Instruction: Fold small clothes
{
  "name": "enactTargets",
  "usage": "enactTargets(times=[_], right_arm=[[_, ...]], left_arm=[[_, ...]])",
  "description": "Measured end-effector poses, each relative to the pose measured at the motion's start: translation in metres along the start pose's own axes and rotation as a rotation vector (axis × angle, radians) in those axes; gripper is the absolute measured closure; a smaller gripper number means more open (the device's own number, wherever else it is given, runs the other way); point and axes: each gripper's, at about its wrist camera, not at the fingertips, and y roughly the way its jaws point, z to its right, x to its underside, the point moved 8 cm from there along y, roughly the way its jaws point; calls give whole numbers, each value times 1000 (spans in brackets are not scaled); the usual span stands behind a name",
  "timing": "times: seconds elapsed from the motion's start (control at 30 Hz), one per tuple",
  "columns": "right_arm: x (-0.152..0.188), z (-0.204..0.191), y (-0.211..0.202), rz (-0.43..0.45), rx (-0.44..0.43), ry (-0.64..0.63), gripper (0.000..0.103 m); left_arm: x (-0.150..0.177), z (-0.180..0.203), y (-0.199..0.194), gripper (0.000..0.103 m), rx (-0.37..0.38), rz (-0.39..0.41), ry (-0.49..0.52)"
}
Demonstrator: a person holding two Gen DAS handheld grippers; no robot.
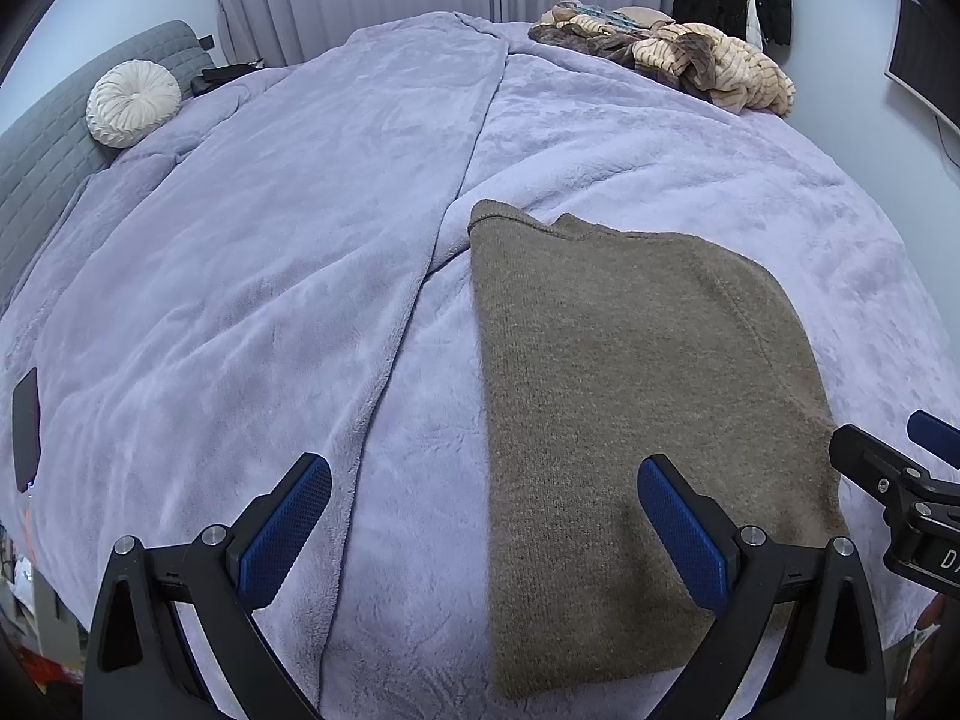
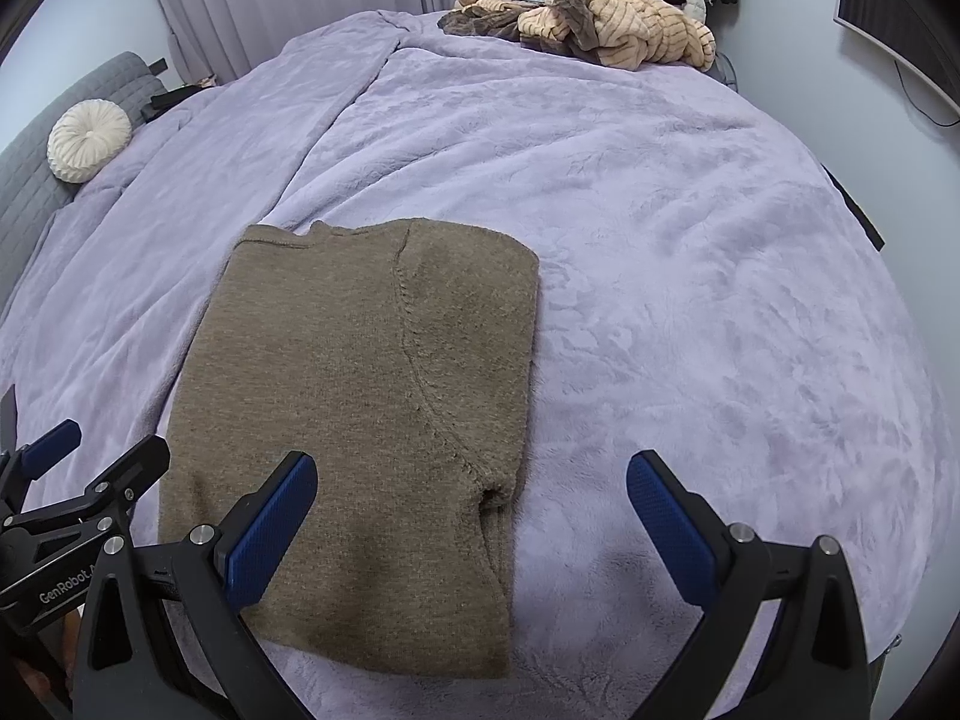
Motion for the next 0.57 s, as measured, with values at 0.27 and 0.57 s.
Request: enactTargets(times=[0.27,0.57], right_arm=[[2,-2,3,-8,3,-2,0],[3,-3,4,-10,7,-2,0]], left_arm=[[0,-2,4,1,-4,-4,-11],[-2,1,2,1,10,15,3]])
